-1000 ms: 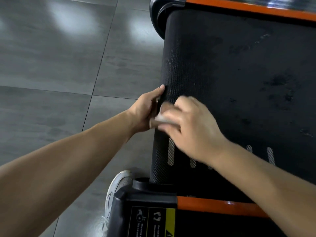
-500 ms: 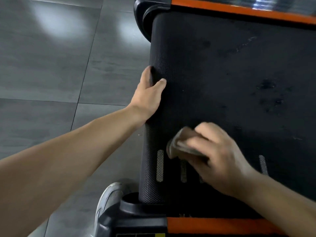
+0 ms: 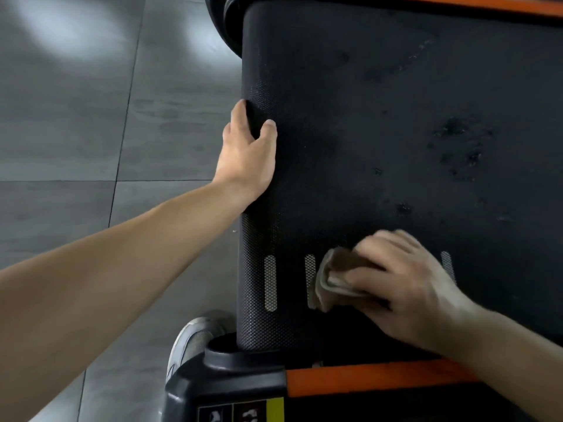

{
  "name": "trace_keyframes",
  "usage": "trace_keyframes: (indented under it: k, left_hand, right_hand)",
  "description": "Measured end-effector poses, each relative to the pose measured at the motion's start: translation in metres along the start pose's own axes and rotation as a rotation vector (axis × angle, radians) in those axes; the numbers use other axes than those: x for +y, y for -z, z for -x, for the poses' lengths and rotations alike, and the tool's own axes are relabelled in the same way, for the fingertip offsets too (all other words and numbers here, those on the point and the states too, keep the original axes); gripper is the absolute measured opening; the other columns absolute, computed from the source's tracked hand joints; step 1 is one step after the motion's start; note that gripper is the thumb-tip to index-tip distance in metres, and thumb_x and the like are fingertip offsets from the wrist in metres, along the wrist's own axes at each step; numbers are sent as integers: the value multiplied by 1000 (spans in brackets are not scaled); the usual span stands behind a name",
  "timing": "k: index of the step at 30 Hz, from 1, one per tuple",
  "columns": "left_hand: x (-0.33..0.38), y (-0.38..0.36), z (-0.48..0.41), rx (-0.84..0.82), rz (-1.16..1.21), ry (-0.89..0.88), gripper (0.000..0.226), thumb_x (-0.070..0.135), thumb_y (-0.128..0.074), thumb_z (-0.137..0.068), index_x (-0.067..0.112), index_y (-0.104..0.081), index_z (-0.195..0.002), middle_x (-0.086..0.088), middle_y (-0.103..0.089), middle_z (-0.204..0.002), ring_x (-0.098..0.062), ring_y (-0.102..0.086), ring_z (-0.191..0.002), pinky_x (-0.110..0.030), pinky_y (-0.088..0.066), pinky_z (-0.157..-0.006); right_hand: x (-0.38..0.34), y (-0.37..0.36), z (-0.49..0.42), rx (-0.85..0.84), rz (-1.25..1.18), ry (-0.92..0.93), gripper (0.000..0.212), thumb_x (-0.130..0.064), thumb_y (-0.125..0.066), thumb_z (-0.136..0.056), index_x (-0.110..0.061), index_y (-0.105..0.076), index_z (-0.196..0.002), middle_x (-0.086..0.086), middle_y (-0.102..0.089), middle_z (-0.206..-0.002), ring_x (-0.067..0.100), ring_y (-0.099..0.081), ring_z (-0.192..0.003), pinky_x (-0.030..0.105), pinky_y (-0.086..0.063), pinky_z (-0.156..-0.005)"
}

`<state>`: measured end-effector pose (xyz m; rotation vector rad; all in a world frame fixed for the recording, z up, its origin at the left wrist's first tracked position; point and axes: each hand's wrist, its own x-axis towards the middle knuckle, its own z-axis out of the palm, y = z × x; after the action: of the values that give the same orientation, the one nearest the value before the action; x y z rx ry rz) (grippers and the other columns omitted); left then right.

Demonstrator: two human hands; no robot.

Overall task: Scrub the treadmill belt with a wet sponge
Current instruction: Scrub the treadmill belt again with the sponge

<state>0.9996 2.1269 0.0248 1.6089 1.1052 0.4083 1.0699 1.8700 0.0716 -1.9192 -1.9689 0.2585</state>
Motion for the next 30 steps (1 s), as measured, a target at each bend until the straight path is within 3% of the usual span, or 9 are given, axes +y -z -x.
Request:
trace_keyframes:
  k: [2, 4, 7, 10, 15, 20, 25, 27, 30]
  left_hand:
    - [2, 0, 2, 12, -33, -33, 59, 48, -42, -95, 26, -38, -149, -1, -50, -146, -23, -52, -126, -46, -42, -109]
    - [3, 1, 4, 0, -62, -46, 59, 46, -42, -96, 24, -38, -150, -3, -47, -149, -23, -50, -129, -45, -41, -110]
    - [6, 1, 7, -8, -65, -45, 62, 47, -41, -95, 26, -34, -153, -1, -46, -151, -22, -48, -131, -44, -39, -113]
    - [7, 0, 8, 4, -79, -34, 61, 41, -42, -102, 27, -27, -159, 0, -39, -156, -19, -44, -136, -36, -34, -114]
    - [7, 0, 6, 21, -82, -30, 60, 38, -44, -103, 27, -26, -159, -2, -40, -155, -21, -45, -134, -33, -35, -107]
    - [8, -1, 4, 28, -100, -35, 54, 36, -44, -102, 25, -33, -154, -5, -43, -150, -25, -48, -128, -35, -37, -102]
    - [10, 2, 2, -4, -98, -11, 54, 39, -44, -99, 24, -35, -150, -6, -47, -145, -26, -50, -125, -44, -43, -105]
    - [16, 1, -3, 11, -107, -5, 55, 37, -46, -97, 23, -35, -149, -6, -48, -143, -28, -51, -126, -46, -43, -106]
    - [27, -3, -8, -23, -161, -27, 61, 35, -44, -101, 31, -24, -158, -4, -36, -155, -27, -40, -138, -41, -34, -113]
  right_hand:
    - [14, -1, -9, 135, 51, -130, 32, -35, -60, -100, -10, -74, -86, 5, -53, -80, 26, -50, -71, 45, -43, -65]
    - [9, -6, -7, 177, 18, -228, 26, -32, -67, -95, -10, -75, -84, 2, -51, -80, 24, -49, -72, 45, -43, -66]
    - [-17, -5, 17, 26, -53, -125, 21, -35, -66, -91, -16, -75, -88, 1, -56, -86, 21, -53, -79, 37, -44, -75]
    - [-2, 2, 7, -2, -58, -29, 23, -35, -63, -94, -17, -75, -88, 3, -57, -81, 24, -52, -73, 37, -42, -68]
    - [60, -1, -59, 363, 64, -432, 28, -40, -65, -90, -13, -70, -85, -2, -47, -80, 26, -53, -75, 36, -43, -66]
    - [27, -11, -44, 188, 11, -129, 32, -36, -68, -94, -8, -70, -78, -2, -42, -78, 27, -48, -68, 38, -40, -63]
    - [85, 3, -90, 375, 151, -492, 31, -42, -65, -92, -12, -71, -99, -2, -50, -86, 24, -55, -82, 36, -45, -69]
    - [62, -5, -83, 364, 119, -409, 30, -41, -65, -92, -11, -70, -93, -3, -47, -84, 23, -53, -78, 35, -42, -66]
    - [47, -7, -68, 178, 53, -155, 27, -36, -68, -93, -9, -70, -87, 0, -48, -80, 21, -48, -72, 33, -38, -66]
